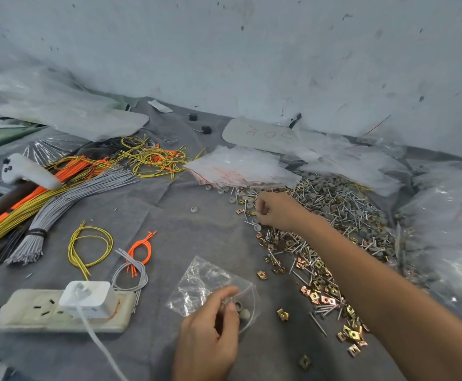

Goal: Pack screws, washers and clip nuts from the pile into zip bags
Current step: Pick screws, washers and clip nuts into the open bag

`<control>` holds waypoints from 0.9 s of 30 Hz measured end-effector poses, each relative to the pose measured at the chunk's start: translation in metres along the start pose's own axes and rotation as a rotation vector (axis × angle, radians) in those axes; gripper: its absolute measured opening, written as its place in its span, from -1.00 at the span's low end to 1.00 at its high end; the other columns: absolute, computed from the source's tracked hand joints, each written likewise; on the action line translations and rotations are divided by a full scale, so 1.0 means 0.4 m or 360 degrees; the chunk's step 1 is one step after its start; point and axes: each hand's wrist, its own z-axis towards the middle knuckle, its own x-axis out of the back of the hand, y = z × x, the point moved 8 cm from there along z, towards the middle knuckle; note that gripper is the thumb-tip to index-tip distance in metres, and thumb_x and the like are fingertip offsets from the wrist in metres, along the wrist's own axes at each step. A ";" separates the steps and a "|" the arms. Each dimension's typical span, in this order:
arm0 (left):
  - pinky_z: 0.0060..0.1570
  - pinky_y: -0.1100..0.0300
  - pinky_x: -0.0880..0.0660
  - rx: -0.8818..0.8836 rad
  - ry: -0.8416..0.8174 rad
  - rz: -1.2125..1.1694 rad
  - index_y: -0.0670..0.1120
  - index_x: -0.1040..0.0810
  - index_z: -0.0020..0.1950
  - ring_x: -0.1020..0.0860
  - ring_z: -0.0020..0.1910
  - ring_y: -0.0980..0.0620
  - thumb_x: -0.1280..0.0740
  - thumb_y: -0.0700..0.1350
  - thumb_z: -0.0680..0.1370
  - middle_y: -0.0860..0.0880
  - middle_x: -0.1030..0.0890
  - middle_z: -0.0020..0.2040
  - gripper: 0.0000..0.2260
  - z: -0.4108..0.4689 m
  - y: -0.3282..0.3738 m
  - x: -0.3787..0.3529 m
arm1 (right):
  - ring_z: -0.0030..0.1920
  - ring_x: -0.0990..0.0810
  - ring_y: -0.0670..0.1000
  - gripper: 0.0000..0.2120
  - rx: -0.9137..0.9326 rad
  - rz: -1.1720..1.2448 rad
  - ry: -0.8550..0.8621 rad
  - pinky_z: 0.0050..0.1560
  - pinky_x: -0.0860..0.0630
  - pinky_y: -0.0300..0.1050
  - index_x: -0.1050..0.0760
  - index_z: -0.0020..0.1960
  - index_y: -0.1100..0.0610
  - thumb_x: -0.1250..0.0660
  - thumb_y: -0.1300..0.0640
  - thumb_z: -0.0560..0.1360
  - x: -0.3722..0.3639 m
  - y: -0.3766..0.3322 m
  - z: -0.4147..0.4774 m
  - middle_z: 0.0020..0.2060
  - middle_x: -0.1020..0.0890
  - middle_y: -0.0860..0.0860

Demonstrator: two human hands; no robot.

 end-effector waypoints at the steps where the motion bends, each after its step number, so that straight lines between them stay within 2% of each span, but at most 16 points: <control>1: -0.33 0.47 -0.37 -0.0001 0.0016 -0.0006 0.15 -0.68 0.02 -0.45 -0.44 0.35 -0.38 -0.14 0.51 0.25 -0.51 -0.41 -0.79 0.001 0.002 0.001 | -0.08 -0.57 -0.05 -0.89 -0.0001 0.0009 0.0005 -0.17 -0.41 -0.18 -0.51 -0.01 -0.04 -0.41 0.12 0.52 0.000 0.003 -0.002 -0.10 -0.61 -0.10; 3: -0.34 0.47 -0.37 0.0004 0.0032 -0.0020 0.18 -0.68 0.02 -0.45 -0.44 0.34 -0.34 -0.08 0.48 0.24 -0.51 -0.41 -0.79 0.001 0.002 0.003 | -0.09 -0.58 -0.08 -0.87 -0.0002 0.0018 -0.0003 -0.18 -0.41 -0.22 -0.57 0.08 -0.04 -0.40 0.10 0.54 -0.001 0.003 -0.011 -0.09 -0.62 -0.10; 6: -0.34 0.45 -0.39 0.0021 0.0018 -0.0035 0.22 -0.66 0.02 -0.47 -0.44 0.31 -0.33 -0.06 0.48 0.23 -0.53 -0.40 -0.78 0.000 -0.006 0.001 | -0.06 -0.60 -0.05 -0.89 -0.0004 0.0069 0.0024 -0.14 -0.46 -0.26 -0.62 0.08 0.00 -0.40 0.11 0.56 0.021 -0.016 -0.040 -0.10 -0.62 -0.12; 9: -0.30 0.45 -0.39 0.0044 -0.0006 -0.0034 0.21 -0.65 0.05 -0.48 -0.42 0.32 -0.32 -0.03 0.50 0.24 -0.57 -0.36 -0.79 0.002 -0.014 -0.002 | -0.06 -0.59 -0.20 -0.84 -0.0022 0.0338 0.0123 -0.01 -0.53 -0.25 -0.63 0.15 -0.03 -0.41 0.07 0.57 0.057 -0.048 -0.122 -0.07 -0.63 -0.17; 12: -0.26 0.41 -0.42 0.0063 -0.0004 -0.0020 0.18 -0.65 0.07 -0.51 -0.37 0.32 -0.32 -0.02 0.51 0.25 -0.61 -0.29 -0.80 0.006 -0.019 -0.003 | -0.10 -0.58 -0.23 -0.83 -0.0008 0.0573 0.0289 -0.07 -0.50 -0.30 -0.64 0.15 -0.10 -0.41 0.02 0.56 0.071 -0.083 -0.263 -0.05 -0.62 -0.16; 15: -0.20 0.34 -0.46 0.0086 0.0004 -0.0011 0.16 -0.66 0.09 -0.52 -0.31 0.33 -0.31 0.00 0.51 0.28 -0.61 -0.25 -0.79 0.009 -0.022 -0.002 | -0.14 -0.59 -0.16 -0.84 0.0021 0.0854 0.0374 -0.08 -0.50 -0.24 -0.66 0.11 -0.02 -0.46 0.12 0.53 0.035 -0.122 -0.415 -0.12 -0.64 -0.13; 18: -0.15 0.23 -0.51 0.0111 -0.0006 -0.0017 0.12 -0.66 0.11 -0.58 -0.25 0.24 -0.29 0.02 0.53 0.23 -0.63 -0.24 -0.78 0.008 -0.026 -0.005 | -0.21 -0.62 -0.08 -0.85 0.0027 0.1133 0.0332 -0.16 -0.55 -0.16 -0.66 0.02 0.08 -0.47 0.26 0.50 -0.029 -0.174 -0.514 -0.19 -0.67 -0.05; 21: -0.14 0.17 -0.52 0.0130 -0.0026 -0.0028 0.12 -0.65 0.13 -0.56 -0.28 0.25 -0.28 0.03 0.53 0.24 -0.63 -0.24 -0.77 0.006 -0.027 -0.005 | -0.18 -0.62 -0.07 -0.89 0.0039 0.0907 0.0341 -0.07 -0.56 -0.11 -0.66 -0.01 0.06 -0.47 0.20 0.48 -0.080 -0.221 -0.539 -0.18 -0.66 -0.05; 24: -0.13 0.14 -0.53 0.0124 -0.0024 -0.0034 0.14 -0.64 0.12 -0.56 -0.29 0.25 -0.28 0.02 0.53 0.26 -0.63 -0.23 -0.78 0.005 -0.024 -0.005 | -0.07 -0.60 -0.08 -0.81 0.0032 0.0506 0.0366 0.06 -0.50 -0.14 -0.67 0.11 0.00 -0.43 0.12 0.50 -0.105 -0.242 -0.529 -0.08 -0.65 -0.07; 27: -0.15 0.13 -0.55 0.0129 -0.0022 -0.0053 0.16 -0.63 0.12 -0.56 -0.30 0.25 -0.29 0.02 0.53 0.24 -0.63 -0.24 -0.79 0.004 -0.022 -0.004 | 0.07 -0.61 -0.10 -0.77 0.0063 0.0423 0.0328 0.13 -0.48 -0.15 -0.63 0.21 -0.06 -0.37 0.09 0.57 -0.121 -0.255 -0.524 0.04 -0.69 -0.11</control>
